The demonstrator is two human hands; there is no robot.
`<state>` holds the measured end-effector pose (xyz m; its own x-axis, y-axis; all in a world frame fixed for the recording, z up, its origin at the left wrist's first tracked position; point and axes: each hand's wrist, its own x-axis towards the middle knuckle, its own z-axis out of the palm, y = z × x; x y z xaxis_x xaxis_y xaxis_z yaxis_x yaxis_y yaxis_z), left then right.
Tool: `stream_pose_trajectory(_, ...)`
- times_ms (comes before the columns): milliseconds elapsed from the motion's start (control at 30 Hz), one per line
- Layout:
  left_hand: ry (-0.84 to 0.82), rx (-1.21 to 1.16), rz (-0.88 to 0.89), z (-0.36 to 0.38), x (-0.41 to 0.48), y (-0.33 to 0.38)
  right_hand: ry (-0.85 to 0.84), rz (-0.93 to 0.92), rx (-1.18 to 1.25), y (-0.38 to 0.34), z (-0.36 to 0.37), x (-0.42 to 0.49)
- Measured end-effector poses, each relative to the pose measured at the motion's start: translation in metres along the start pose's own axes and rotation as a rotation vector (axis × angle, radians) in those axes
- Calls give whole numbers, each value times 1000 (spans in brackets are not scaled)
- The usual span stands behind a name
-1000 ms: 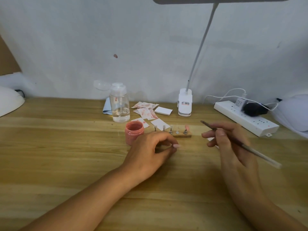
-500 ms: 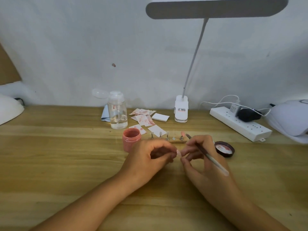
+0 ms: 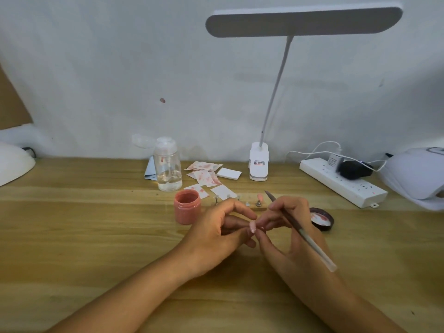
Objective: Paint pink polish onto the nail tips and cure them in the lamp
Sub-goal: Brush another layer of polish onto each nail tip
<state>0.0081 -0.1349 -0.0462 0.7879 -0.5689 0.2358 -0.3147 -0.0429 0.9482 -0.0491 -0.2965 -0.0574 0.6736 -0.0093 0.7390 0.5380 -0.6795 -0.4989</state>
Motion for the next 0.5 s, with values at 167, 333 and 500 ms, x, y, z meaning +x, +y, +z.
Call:
stream_pose_trajectory(167, -2, 76, 18, -1, 0, 1, 19, -97, -39, -2, -1, 0)
stream_pose_trajectory(333, 116, 661, 256, -5, 1, 0, 81, -80, -26, 0, -4, 0)
stream_pose_trajectory(500, 241, 1178, 280, -25, 24, 15, 192, -4, 13, 4, -8, 2)
